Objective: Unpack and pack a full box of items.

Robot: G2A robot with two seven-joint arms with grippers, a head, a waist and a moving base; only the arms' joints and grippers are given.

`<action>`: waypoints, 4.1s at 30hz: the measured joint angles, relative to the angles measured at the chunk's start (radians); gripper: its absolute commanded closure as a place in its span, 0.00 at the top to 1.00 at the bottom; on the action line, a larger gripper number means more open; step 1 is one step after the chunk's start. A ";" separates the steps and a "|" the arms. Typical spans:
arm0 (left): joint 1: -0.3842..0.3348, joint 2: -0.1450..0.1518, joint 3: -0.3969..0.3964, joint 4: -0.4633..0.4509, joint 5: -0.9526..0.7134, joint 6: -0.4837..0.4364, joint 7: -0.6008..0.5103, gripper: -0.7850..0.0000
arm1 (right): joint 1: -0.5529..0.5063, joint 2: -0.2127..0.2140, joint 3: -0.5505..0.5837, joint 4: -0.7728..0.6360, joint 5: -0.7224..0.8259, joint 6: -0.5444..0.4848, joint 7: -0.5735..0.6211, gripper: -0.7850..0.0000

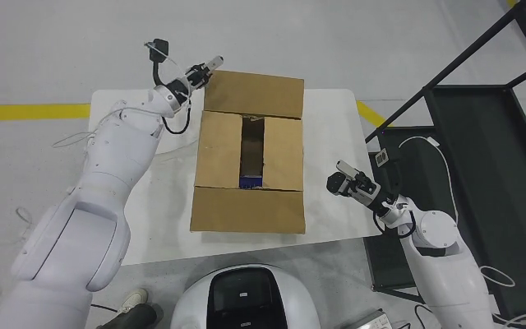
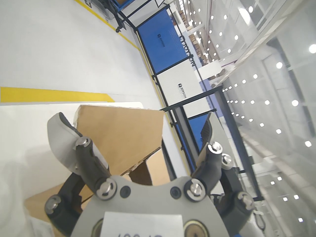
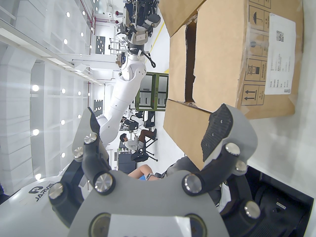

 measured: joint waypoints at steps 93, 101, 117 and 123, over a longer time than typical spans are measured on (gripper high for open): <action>0.387 0.236 -0.414 -0.417 -0.375 0.044 -0.846 1.00 | 0.218 -0.016 -0.339 -0.121 -0.402 0.293 -0.131 1.00; 0.513 0.303 -0.506 -0.615 -0.419 0.162 -0.964 1.00 | 0.249 -0.021 -0.383 -0.108 -0.403 0.310 -0.135 1.00; 0.525 0.305 -0.501 -0.629 -0.415 0.177 -0.961 1.00 | 0.258 -0.023 -0.396 -0.107 -0.408 0.307 -0.129 1.00; 0.544 0.325 -0.474 -0.685 -0.300 0.256 -1.056 1.00 | 0.413 -0.041 -0.523 -0.020 -0.440 0.286 -0.069 1.00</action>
